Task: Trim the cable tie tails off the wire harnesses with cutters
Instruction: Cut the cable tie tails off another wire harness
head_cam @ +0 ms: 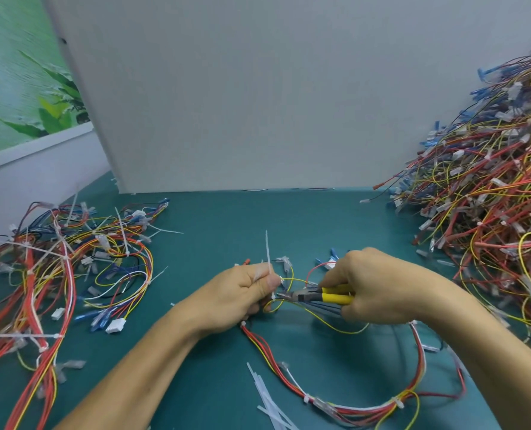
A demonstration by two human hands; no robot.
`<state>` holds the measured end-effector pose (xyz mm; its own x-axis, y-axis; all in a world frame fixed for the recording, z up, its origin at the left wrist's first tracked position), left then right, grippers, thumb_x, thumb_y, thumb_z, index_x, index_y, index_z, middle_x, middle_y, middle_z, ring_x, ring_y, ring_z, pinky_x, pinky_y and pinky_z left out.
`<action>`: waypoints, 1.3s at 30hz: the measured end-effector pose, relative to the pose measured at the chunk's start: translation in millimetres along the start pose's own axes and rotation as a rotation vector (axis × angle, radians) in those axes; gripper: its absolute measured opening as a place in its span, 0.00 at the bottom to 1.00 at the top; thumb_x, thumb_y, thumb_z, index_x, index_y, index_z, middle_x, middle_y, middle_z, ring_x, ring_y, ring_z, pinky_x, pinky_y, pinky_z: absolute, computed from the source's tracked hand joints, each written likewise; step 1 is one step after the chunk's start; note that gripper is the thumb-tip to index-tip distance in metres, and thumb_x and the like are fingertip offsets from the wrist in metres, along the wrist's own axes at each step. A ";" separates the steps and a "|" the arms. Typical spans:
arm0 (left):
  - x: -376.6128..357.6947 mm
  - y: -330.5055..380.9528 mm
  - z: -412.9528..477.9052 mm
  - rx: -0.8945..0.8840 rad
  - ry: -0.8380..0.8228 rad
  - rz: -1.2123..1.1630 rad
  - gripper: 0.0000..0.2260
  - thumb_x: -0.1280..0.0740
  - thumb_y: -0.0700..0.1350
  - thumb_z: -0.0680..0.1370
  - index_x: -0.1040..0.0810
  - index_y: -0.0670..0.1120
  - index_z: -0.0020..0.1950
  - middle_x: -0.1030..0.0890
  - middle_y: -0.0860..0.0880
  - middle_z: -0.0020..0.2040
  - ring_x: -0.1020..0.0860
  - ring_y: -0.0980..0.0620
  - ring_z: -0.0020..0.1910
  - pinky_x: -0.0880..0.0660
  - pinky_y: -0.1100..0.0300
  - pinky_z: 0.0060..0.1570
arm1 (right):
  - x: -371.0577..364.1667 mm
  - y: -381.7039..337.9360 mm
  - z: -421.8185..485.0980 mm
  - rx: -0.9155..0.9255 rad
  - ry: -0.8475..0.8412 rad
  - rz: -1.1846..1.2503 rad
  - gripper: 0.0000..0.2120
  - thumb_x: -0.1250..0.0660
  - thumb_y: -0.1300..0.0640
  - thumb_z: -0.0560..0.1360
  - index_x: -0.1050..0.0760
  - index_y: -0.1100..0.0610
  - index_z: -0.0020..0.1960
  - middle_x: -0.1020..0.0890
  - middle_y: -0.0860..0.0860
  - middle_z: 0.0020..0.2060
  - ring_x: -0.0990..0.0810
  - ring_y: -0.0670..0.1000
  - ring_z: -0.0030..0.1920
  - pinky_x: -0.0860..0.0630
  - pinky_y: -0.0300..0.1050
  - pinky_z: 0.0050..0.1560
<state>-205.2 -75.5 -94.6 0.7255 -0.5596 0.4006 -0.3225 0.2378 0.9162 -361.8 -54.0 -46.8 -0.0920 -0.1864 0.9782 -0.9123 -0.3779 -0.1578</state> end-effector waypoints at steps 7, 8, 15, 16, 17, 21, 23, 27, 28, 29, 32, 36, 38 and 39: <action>-2.0 7.0 -1.1 -0.008 -0.027 0.057 0.14 0.44 0.56 0.76 0.36 0.46 0.39 0.32 0.44 0.35 0.40 0.55 0.26 0.43 0.62 0.27 | 0.7 -3.4 -0.4 0.000 -0.010 -0.012 0.04 0.35 0.56 0.66 0.29 0.56 0.37 0.31 0.53 0.28 0.34 0.54 0.32 0.34 0.49 0.32; -2.3 7.9 -1.2 -0.007 -0.030 0.067 0.14 0.44 0.56 0.76 0.36 0.46 0.38 0.34 0.46 0.34 0.40 0.55 0.27 0.42 0.62 0.28 | 1.4 -3.3 -1.1 0.004 -0.013 -0.016 0.04 0.35 0.56 0.66 0.29 0.55 0.37 0.31 0.53 0.28 0.34 0.54 0.32 0.34 0.49 0.32; -5.8 11.4 -2.8 -0.004 -0.059 0.133 0.15 0.45 0.53 0.80 0.34 0.43 0.40 0.34 0.48 0.32 0.38 0.52 0.29 0.39 0.57 0.31 | 4.9 -1.4 -4.6 -0.001 -0.046 -0.050 0.02 0.36 0.55 0.64 0.28 0.51 0.36 0.28 0.55 0.31 0.34 0.51 0.31 0.32 0.48 0.32; -6.1 12.0 -3.0 -0.005 -0.059 0.148 0.16 0.45 0.54 0.79 0.34 0.42 0.40 0.33 0.46 0.33 0.38 0.51 0.30 0.39 0.56 0.32 | 4.2 -3.3 -4.5 0.006 -0.051 -0.050 0.02 0.36 0.55 0.65 0.28 0.51 0.35 0.28 0.54 0.30 0.34 0.50 0.31 0.32 0.48 0.32; -6.2 12.3 -3.3 -0.004 -0.057 0.163 0.18 0.45 0.55 0.78 0.34 0.41 0.40 0.32 0.44 0.34 0.37 0.50 0.30 0.38 0.56 0.33 | 3.4 -5.4 -4.3 0.016 -0.053 -0.050 0.02 0.36 0.55 0.65 0.29 0.52 0.35 0.29 0.54 0.29 0.35 0.50 0.31 0.33 0.48 0.32; -5.7 12.4 -4.3 -0.003 -0.056 0.200 0.18 0.45 0.57 0.77 0.35 0.42 0.39 0.31 0.42 0.34 0.36 0.50 0.32 0.37 0.56 0.34 | 2.0 -10.4 -3.4 0.034 -0.037 -0.048 0.03 0.35 0.56 0.66 0.27 0.56 0.38 0.31 0.53 0.28 0.36 0.51 0.31 0.34 0.47 0.32; -5.4 12.0 -4.1 -0.003 -0.057 0.204 0.19 0.45 0.57 0.78 0.35 0.41 0.39 0.32 0.43 0.33 0.36 0.50 0.31 0.37 0.56 0.34 | 1.4 -10.7 -3.1 0.026 -0.038 -0.039 0.04 0.35 0.57 0.66 0.26 0.56 0.40 0.30 0.53 0.29 0.35 0.52 0.32 0.31 0.48 0.33; -5.2 10.6 -3.4 0.002 -0.051 0.211 0.21 0.45 0.56 0.78 0.35 0.38 0.41 0.32 0.42 0.32 0.37 0.49 0.31 0.37 0.56 0.34 | 1.7 -10.8 -2.7 0.017 -0.029 -0.050 0.02 0.36 0.57 0.66 0.26 0.55 0.39 0.30 0.53 0.28 0.35 0.54 0.33 0.27 0.51 0.35; -4.8 10.4 -3.3 0.003 -0.045 0.220 0.21 0.45 0.56 0.78 0.35 0.38 0.41 0.31 0.41 0.32 0.36 0.49 0.30 0.37 0.56 0.34 | 1.9 -11.0 -2.9 0.016 -0.025 -0.055 0.01 0.36 0.58 0.66 0.26 0.55 0.37 0.31 0.53 0.28 0.35 0.54 0.33 0.27 0.51 0.35; -4.5 10.4 -3.3 0.002 -0.041 0.228 0.21 0.45 0.56 0.78 0.35 0.38 0.41 0.30 0.39 0.33 0.36 0.50 0.30 0.36 0.56 0.34 | 2.0 -11.2 -2.9 0.013 -0.022 -0.060 0.01 0.36 0.58 0.66 0.27 0.55 0.37 0.31 0.53 0.28 0.34 0.55 0.33 0.26 0.51 0.35; -3.6 12.1 -3.4 -0.003 -0.031 0.246 0.20 0.45 0.58 0.78 0.34 0.40 0.40 0.28 0.34 0.35 0.35 0.50 0.31 0.36 0.57 0.34 | 2.2 -11.5 -2.2 0.007 -0.013 -0.077 0.02 0.36 0.58 0.66 0.25 0.56 0.38 0.29 0.53 0.29 0.33 0.55 0.34 0.25 0.51 0.36; -4.0 12.3 -3.5 0.004 -0.034 0.241 0.20 0.45 0.58 0.78 0.35 0.40 0.40 0.29 0.35 0.34 0.35 0.50 0.31 0.36 0.57 0.34 | 2.5 -13.0 -2.3 0.003 -0.008 -0.104 0.01 0.36 0.59 0.67 0.27 0.55 0.36 0.30 0.53 0.29 0.30 0.57 0.35 0.24 0.51 0.37; -4.1 11.1 -3.5 0.012 -0.036 0.232 0.19 0.44 0.56 0.79 0.35 0.41 0.39 0.30 0.44 0.31 0.36 0.50 0.30 0.36 0.57 0.33 | 2.7 -14.2 -3.0 0.007 -0.003 -0.117 0.05 0.36 0.59 0.67 0.30 0.54 0.33 0.31 0.52 0.29 0.29 0.57 0.36 0.24 0.51 0.37; -3.9 10.2 -3.5 0.016 -0.037 0.230 0.18 0.44 0.54 0.81 0.35 0.42 0.39 0.31 0.47 0.30 0.36 0.50 0.30 0.37 0.57 0.33 | 3.5 -14.9 -3.5 0.011 0.008 -0.121 0.06 0.37 0.59 0.67 0.31 0.54 0.32 0.31 0.51 0.29 0.28 0.58 0.37 0.24 0.51 0.37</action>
<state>-209.2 -68.1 -86.8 0.6095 -0.5208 0.5977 -0.4860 0.3501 0.8007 -349.9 -45.9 -40.6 0.0153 -0.1316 0.9912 -0.9126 -0.4069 -0.0400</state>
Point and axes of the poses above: each hand's wrist, its own z-axis towards the middle knuckle, its own x-axis out of the back of the hand, y = z × x, the point moved 7 cm from there along z, towards the middle knuckle
